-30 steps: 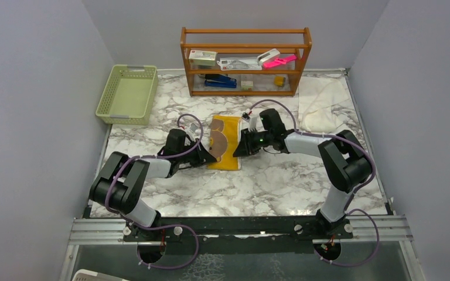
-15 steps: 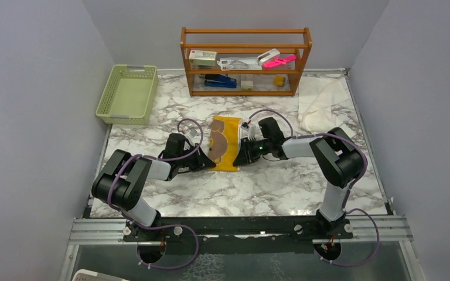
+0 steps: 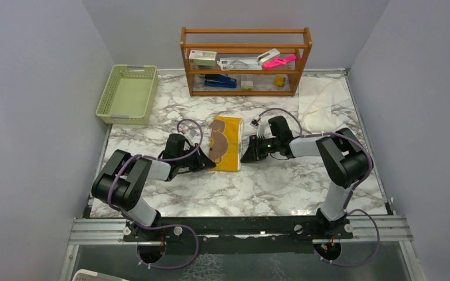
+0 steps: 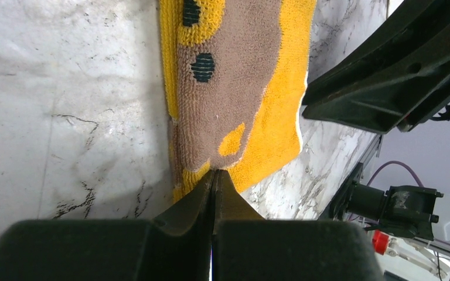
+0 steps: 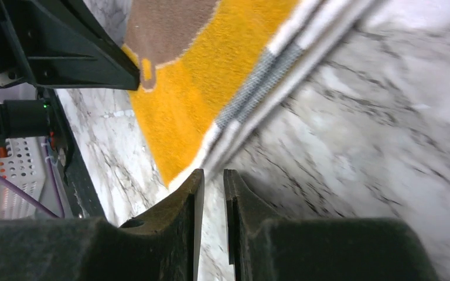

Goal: Roll the towels
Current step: Roll the towel at the center of the board.

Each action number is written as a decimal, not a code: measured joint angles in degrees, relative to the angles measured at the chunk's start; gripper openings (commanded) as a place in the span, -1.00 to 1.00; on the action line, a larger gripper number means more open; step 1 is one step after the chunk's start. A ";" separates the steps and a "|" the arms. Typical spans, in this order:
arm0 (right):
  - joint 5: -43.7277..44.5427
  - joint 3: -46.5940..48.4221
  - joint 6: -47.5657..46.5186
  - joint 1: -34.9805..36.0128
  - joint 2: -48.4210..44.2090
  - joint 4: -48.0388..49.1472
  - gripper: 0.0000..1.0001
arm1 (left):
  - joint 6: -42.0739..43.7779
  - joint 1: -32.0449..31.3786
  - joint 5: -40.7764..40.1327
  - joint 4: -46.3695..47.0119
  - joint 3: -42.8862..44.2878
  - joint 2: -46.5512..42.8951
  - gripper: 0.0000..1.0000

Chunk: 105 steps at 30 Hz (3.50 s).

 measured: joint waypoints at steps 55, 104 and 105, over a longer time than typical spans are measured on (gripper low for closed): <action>23.65 2.05 -62.75 25.81 -4.87 -2.86 -0.33 | 7.76 11.93 -5.25 -30.75 7.78 -20.33 0.09; -6.91 28.65 -18.88 12.24 11.21 -23.54 -0.99 | 9.07 12.63 6.16 -30.27 10.60 -21.94 0.09; -6.86 28.65 -18.49 12.13 11.37 -23.50 -0.98 | 8.76 12.63 6.32 -29.77 10.25 -21.86 0.09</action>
